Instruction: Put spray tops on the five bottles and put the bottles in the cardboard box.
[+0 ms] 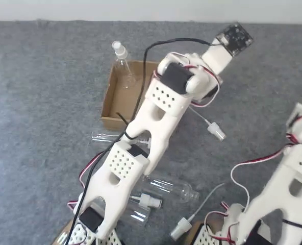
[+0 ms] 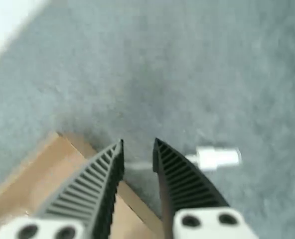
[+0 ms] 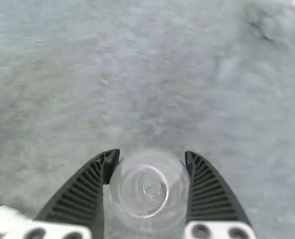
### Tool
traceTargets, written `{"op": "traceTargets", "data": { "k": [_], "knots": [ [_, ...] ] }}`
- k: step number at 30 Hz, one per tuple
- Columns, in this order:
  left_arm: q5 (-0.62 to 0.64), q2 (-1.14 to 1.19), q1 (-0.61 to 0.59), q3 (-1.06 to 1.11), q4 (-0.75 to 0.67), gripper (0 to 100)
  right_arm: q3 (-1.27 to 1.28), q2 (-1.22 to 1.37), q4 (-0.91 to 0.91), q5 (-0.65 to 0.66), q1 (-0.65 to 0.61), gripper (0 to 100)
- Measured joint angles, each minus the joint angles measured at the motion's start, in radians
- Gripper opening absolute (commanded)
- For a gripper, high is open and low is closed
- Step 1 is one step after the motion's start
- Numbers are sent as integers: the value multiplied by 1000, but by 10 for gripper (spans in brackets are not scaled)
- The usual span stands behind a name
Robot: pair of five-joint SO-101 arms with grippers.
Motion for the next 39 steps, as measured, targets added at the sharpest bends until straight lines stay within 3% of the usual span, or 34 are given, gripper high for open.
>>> {"op": "traceTargets", "data": {
  "k": [7, 12, 23, 28, 39],
  "knots": [
    [-178, 0, 58, 152, 0, 102, 0, 0, 0, 0, 123, 80],
    [-262, 0, 91, 236, 0, 207, 0, 0, 5, 0, 133, 80],
    [-534, 0, 138, 459, -12, 213, 0, 0, 5, 0, 138, 83],
    [-597, 0, 137, 542, -110, 214, 66, -2, -29, 0, 138, 83],
    [-608, 0, 140, 698, -388, 214, 83, -2, -43, 0, 135, 83]
  ]
}}
